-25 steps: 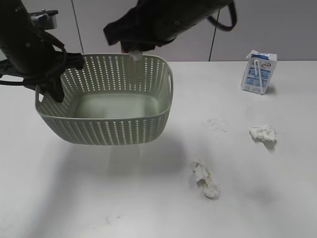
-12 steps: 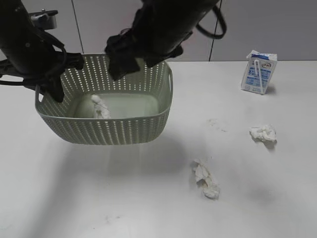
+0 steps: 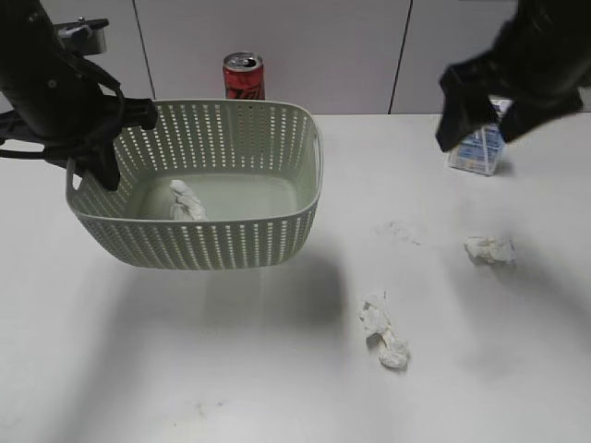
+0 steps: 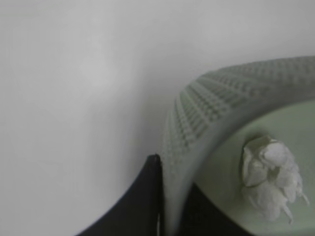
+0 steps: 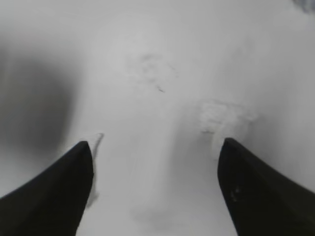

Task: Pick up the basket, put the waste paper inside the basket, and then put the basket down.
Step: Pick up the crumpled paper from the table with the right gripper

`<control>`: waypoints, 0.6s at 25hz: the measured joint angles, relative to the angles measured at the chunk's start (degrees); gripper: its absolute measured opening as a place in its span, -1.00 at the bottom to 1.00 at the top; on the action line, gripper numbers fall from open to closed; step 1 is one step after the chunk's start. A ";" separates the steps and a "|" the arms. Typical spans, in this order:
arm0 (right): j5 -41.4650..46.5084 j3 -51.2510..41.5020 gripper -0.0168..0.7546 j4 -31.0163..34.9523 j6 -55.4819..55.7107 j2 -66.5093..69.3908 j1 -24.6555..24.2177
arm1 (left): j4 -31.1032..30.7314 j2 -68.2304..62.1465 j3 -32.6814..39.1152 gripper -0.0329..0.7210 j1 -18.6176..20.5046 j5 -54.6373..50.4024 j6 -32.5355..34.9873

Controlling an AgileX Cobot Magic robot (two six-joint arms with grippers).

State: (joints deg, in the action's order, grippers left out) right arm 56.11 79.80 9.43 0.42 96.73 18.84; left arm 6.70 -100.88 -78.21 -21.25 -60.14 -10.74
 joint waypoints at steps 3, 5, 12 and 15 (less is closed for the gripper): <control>-6.32 -8.73 0.58 -0.13 3.39 0.94 -5.99 | 0.02 0.00 0.00 -0.91 0.00 0.17 0.00; -9.98 -13.05 0.58 -0.18 5.14 3.20 -8.76 | 0.15 0.00 0.00 -0.91 0.00 0.32 0.00; -18.88 -15.05 0.58 -0.26 6.02 13.05 -10.12 | 0.19 0.00 0.00 -0.91 0.00 0.56 0.00; -22.18 -14.98 0.58 -1.92 6.09 16.28 -10.12 | 0.25 0.00 0.00 -0.91 0.00 0.56 0.00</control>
State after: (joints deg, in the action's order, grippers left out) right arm 33.93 64.82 7.50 6.52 113.01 8.72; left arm 6.96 -100.88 -78.21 -21.25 -59.58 -10.74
